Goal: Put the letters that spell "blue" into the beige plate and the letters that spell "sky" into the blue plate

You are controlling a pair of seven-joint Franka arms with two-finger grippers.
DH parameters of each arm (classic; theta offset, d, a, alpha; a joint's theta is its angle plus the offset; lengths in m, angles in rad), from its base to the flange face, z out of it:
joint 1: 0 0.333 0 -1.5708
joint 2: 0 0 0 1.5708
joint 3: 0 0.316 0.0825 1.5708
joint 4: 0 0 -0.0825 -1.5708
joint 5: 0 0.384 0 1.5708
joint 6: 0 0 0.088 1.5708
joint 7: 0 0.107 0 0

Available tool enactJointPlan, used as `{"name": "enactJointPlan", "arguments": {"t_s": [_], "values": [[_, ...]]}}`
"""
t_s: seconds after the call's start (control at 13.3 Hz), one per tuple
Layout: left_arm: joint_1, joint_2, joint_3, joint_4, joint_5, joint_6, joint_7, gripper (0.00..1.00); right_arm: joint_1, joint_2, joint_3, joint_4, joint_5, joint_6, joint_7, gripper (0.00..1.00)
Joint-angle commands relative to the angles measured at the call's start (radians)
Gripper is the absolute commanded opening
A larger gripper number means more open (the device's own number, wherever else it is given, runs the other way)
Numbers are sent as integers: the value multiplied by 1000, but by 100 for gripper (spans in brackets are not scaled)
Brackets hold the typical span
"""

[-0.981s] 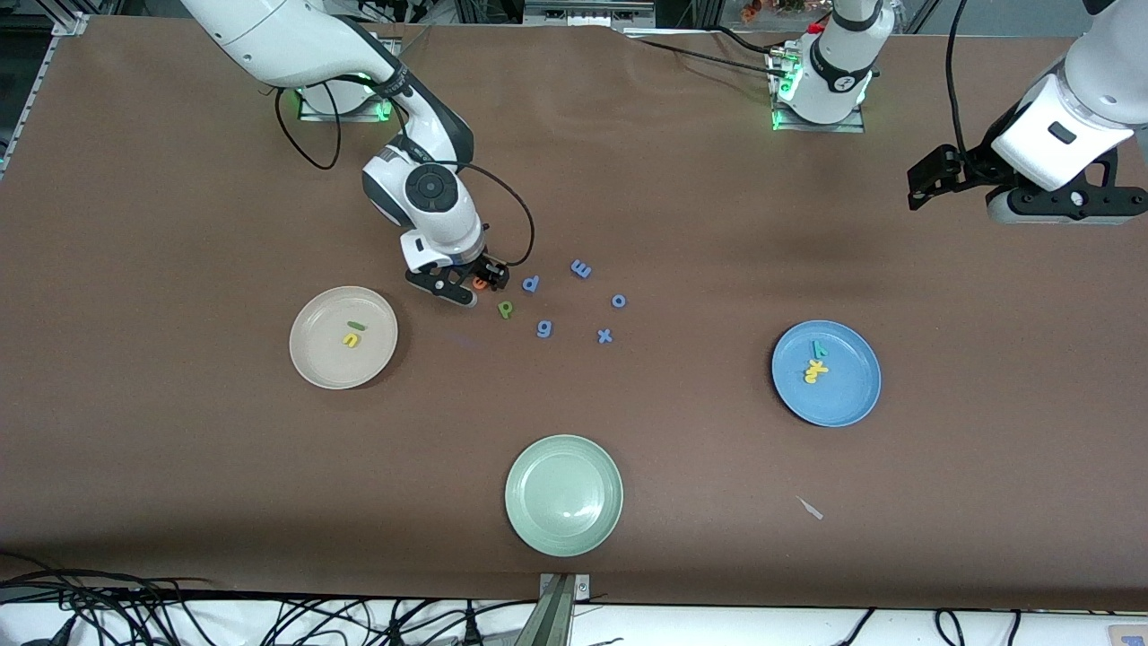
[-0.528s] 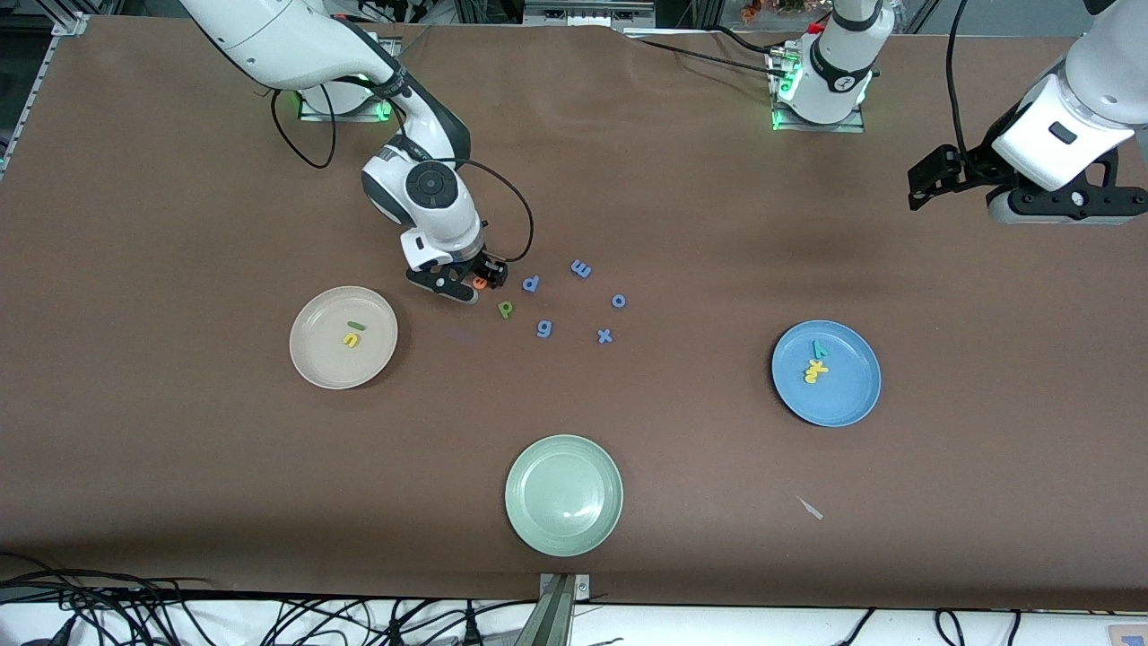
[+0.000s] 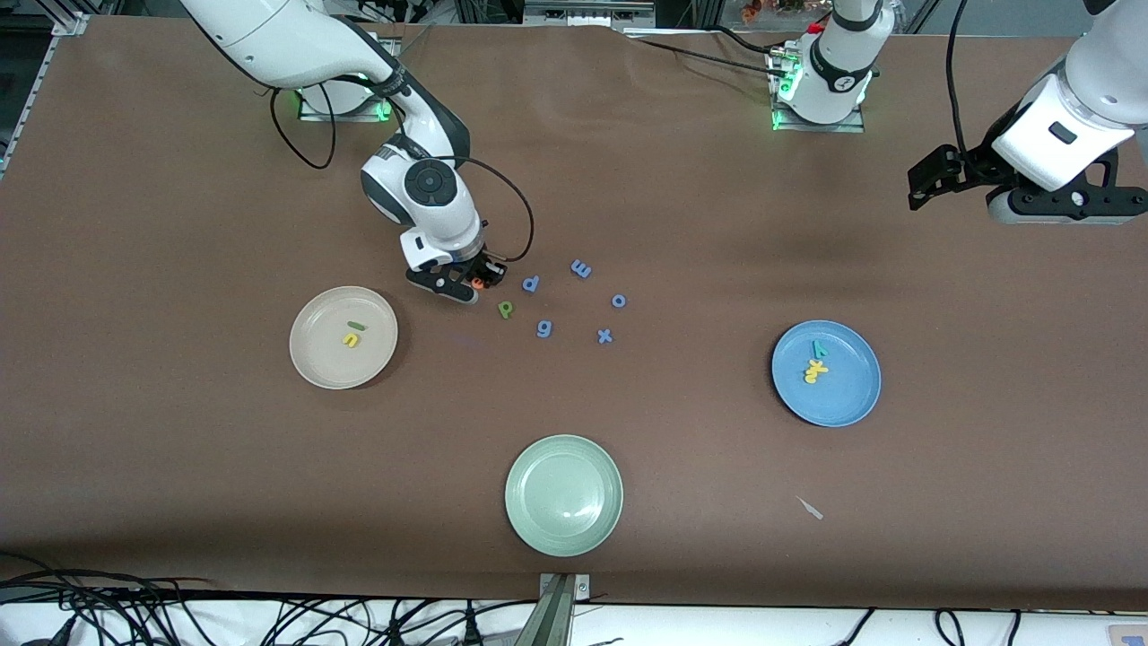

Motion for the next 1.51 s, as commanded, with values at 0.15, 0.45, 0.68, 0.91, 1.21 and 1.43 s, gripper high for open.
{"name": "enactJointPlan", "arguments": {"t_s": [0.15, 0.45, 0.68, 0.91, 1.21, 1.43], "values": [[4, 5, -4, 24, 21, -23, 19, 100, -14, -22, -41, 11, -33, -6, -58, 12], [4, 5, -4, 24, 21, -23, 19, 100, -52, -110, -75, 82, -15, -247, -384, 13], [4, 7, -4, 24, 21, -23, 19, 100, -66, -136, -141, 83, -15, -261, -566, 14], [4, 7, -4, 24, 21, -23, 19, 100, -69, -142, -199, 77, -13, -252, -676, 28], [4, 5, -4, 24, 21, -23, 19, 100, -69, -138, -198, 82, 77, -253, -664, 77], [4, 5, -4, 24, 21, -24, 19, 100, -68, -113, -132, 131, 152, -258, -558, 78]]}}
